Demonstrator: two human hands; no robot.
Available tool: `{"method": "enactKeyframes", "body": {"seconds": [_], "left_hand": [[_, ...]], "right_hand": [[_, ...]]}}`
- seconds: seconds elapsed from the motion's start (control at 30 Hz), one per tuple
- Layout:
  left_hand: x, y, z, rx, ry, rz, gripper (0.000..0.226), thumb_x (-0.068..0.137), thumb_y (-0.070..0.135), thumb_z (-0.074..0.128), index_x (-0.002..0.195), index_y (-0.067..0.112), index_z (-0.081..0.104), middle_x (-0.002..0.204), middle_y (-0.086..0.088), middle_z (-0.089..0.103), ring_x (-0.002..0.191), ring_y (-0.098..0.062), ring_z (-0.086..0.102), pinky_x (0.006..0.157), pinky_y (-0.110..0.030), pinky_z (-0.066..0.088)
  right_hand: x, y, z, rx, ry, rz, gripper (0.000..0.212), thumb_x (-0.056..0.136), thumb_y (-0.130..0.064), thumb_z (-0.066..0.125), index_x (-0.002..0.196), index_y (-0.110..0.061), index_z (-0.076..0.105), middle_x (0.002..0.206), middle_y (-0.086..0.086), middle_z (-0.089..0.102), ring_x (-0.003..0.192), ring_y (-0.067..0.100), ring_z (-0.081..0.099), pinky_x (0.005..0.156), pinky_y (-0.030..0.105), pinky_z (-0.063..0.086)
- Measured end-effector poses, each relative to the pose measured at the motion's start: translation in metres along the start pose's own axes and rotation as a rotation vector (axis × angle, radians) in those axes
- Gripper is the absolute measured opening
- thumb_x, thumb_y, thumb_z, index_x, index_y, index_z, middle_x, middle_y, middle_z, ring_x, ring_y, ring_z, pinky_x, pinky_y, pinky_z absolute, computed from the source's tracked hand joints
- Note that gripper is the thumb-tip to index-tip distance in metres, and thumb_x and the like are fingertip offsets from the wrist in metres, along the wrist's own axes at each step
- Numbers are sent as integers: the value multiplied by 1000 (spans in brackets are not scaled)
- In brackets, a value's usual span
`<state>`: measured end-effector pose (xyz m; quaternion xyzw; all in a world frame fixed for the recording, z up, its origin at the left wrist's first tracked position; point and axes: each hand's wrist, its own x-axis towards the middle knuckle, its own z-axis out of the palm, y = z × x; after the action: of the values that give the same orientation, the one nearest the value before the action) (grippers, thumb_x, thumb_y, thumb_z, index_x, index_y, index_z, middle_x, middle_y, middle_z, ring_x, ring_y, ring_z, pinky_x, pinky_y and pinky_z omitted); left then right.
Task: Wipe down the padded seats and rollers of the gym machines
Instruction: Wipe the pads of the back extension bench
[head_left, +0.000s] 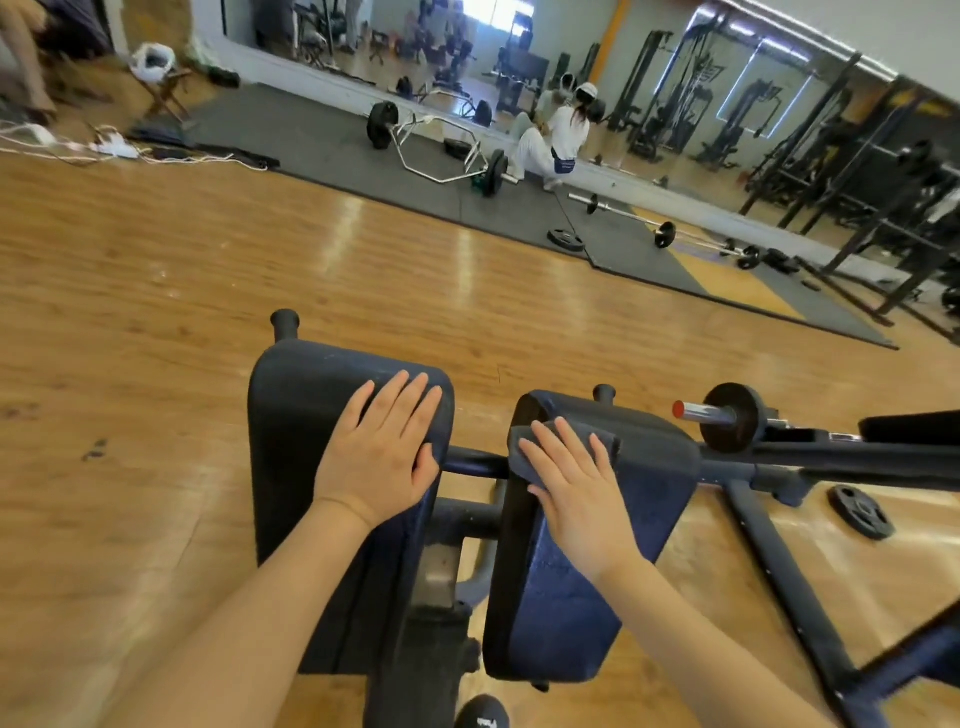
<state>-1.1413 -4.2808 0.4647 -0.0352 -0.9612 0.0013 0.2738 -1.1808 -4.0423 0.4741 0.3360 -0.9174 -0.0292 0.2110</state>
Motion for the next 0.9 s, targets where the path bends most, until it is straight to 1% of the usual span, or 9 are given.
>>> {"method": "enactKeyframes", "body": {"seconds": [0.07,0.2,0.4,0.53,0.67,0.73,0.8,0.83,0.9], "left_hand": [[0,0,-1,2,1,1,56,85,31,35,132,5,52,136,-15,52,128,-28,44,108,-44,24],[0,2,-2,-17,29,-2,56,86,31,35,131,4,52,135,-16,53,128,-28,40,108,-44,24],[-2,2,-2,-87,22,-12,54,85,29,37,129,4,54,133,-15,54,127,-28,44,109,-43,24],[3,25,-13,-264,16,-172,55,82,30,35,126,6,56,131,-13,56,127,-29,46,110,-48,23],[10,91,-23,-466,3,-15,59,86,34,32,136,7,46,143,-11,45,133,-27,40,110,-40,16],[19,129,-24,-445,-119,23,72,88,48,20,148,8,26,156,-10,20,144,-25,18,113,-36,4],[29,157,-12,-391,-227,-107,84,88,64,13,151,11,-3,158,-8,-9,146,-24,-6,116,-40,-4],[33,167,-5,-383,-258,-187,89,88,68,20,149,11,-9,157,-9,-13,145,-26,-9,116,-43,-1],[39,174,5,-407,-213,-298,100,83,68,44,150,8,1,158,-15,4,145,-33,10,114,-49,17]], "right_hand": [[1,7,-3,-43,-34,-93,49,86,-29,60,133,-21,46,141,0,45,136,20,24,111,40,6],[1,32,-14,18,-123,-172,57,93,-47,32,143,-22,29,150,-4,27,141,15,14,114,34,2],[-6,27,-6,25,-85,-41,60,90,-45,36,143,-17,28,148,3,35,140,16,16,113,35,7],[-6,25,-16,198,-6,-61,55,95,-46,31,139,-16,39,148,0,34,139,11,15,114,31,3],[-1,46,-32,515,276,209,38,95,-24,41,128,-11,54,139,-2,44,133,10,32,114,30,17],[8,66,-31,521,273,422,36,95,-15,47,130,-9,52,140,4,45,134,17,34,112,31,21],[16,75,-22,488,174,542,35,96,-14,45,130,-8,52,141,7,45,135,21,35,112,33,21],[18,74,-16,440,148,558,34,97,-17,42,127,-8,55,137,8,50,132,22,39,111,36,22],[18,68,-6,315,201,552,40,95,-24,34,113,-7,65,120,8,64,116,24,56,105,40,32]]}}
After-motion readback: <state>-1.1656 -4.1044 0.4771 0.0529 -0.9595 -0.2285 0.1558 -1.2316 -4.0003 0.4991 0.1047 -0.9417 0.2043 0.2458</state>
